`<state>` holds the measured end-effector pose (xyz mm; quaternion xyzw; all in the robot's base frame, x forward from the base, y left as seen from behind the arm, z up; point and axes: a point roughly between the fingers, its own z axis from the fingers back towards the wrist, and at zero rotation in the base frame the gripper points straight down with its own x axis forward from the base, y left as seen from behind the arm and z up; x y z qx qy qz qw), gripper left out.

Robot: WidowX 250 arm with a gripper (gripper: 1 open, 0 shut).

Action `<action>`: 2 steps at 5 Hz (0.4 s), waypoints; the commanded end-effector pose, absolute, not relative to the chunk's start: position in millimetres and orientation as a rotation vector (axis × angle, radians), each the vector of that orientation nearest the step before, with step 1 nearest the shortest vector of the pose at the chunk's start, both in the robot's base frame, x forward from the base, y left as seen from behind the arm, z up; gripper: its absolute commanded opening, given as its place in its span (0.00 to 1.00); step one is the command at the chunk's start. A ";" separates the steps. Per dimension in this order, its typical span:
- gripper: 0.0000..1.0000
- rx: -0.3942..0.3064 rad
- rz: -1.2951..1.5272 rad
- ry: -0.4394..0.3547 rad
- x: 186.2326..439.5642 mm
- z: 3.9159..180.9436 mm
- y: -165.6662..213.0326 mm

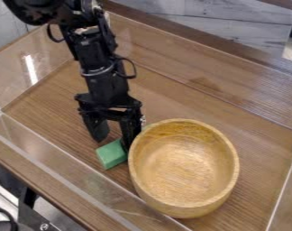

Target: Remove the green block from inside the brown bowl and put it on the table

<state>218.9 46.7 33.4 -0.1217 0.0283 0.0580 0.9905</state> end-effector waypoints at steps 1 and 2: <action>1.00 -0.236 0.122 0.006 231.4 41.4 52.6; 1.00 -0.239 0.126 0.007 232.4 38.4 52.7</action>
